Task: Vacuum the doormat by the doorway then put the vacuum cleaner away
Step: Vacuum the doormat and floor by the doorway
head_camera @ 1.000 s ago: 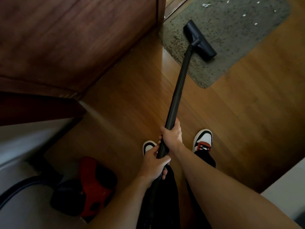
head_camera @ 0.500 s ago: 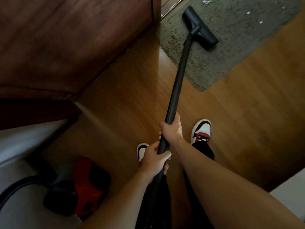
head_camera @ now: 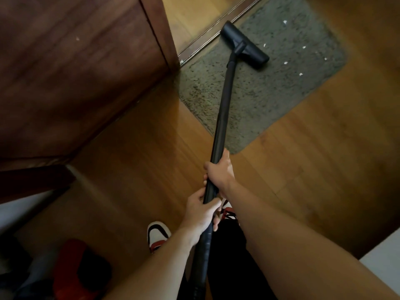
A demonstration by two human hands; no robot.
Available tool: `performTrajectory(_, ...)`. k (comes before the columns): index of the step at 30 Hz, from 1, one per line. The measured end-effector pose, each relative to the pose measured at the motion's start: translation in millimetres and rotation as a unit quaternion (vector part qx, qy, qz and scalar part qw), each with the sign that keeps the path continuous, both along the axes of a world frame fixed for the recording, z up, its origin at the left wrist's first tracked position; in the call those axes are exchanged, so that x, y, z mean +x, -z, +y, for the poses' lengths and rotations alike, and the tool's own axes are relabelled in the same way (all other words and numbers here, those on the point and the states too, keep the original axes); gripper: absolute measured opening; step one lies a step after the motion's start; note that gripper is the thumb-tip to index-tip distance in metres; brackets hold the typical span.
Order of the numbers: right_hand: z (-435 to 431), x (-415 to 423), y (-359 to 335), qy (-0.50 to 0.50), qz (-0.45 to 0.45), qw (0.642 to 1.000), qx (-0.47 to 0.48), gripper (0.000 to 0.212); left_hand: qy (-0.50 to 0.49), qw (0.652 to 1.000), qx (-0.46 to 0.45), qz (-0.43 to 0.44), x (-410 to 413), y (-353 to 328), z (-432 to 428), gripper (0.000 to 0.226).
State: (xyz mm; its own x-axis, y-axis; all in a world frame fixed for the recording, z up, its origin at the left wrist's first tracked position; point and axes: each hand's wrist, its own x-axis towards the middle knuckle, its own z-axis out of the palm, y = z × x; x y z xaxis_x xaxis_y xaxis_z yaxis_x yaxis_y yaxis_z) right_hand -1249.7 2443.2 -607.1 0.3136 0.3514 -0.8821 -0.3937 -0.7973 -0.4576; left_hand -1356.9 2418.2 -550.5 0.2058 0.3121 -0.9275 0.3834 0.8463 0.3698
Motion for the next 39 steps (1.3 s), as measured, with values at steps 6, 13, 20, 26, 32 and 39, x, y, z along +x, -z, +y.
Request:
performTrajectory(6,15.8,27.2,2.4,-0.013,-0.011,1.000,-0.003,0.051,-0.020,1.000,-0.013,0.004,28.6,2.1,14.8,0.011)
performTrajectory(13,22.9,34.4,9.3,-0.019,-0.022,1.000,-0.004,0.049,-0.038,0.999,-0.033,0.007,36.7,11.3,18.6,0.005)
performTrajectory(20,16.8,-1.9,3.6,0.004,-0.022,1.000,-0.012,0.054,-0.006,1.000,-0.030,-0.001,-3.6,8.7,19.1,0.007)
performTrajectory(26,-1.1,-67.1,-2.3,0.059,-0.004,0.998,-0.014,0.054,0.063,0.997,-0.044,-0.006,-73.3,1.3,16.1,0.013)
performTrajectory(32,-19.0,-127.0,-3.3,0.085,0.007,0.996,-0.022,0.057,0.077,0.995,-0.068,0.011,-128.3,-5.1,2.9,0.016)
performTrajectory(39,-30.4,-168.4,-12.6,0.091,0.027,0.995,-0.021,0.060,0.069,0.996,-0.038,0.037,-169.3,-4.3,-12.7,0.007)
